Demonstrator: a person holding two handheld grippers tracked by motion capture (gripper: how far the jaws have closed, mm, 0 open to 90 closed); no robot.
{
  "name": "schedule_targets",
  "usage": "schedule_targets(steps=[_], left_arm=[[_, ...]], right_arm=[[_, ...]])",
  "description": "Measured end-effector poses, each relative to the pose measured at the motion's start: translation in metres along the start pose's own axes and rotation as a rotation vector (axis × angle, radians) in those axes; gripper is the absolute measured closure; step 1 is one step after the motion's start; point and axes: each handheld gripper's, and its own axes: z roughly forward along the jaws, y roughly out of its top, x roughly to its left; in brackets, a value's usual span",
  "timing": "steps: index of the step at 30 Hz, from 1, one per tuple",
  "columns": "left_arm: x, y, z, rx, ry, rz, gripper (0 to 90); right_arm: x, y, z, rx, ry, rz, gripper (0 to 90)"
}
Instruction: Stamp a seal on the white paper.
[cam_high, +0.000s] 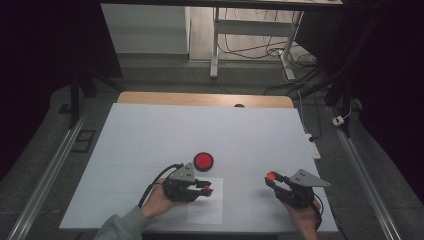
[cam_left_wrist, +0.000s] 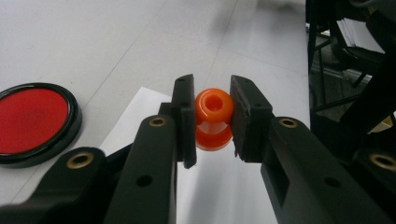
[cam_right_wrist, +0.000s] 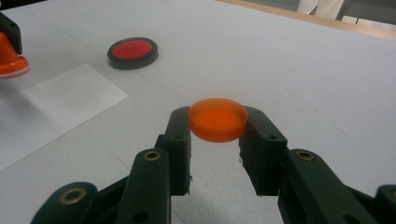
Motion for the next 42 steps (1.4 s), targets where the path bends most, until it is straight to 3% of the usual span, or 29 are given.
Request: schedule_targets(steps=[24, 42], left_arm=[[0.003, -0.01, 0.013, 0.069, 0.045, 0.011, 72.5], [0.003, -0.014, 0.018, 0.084, 0.068, 0.023, 72.5]], right_arm=[[0.0, 0.0, 0.0, 0.002, 0.001, 0.0, 64.2], [0.0, 0.0, 0.001, 0.003, 0.002, -0.001, 64.2]])
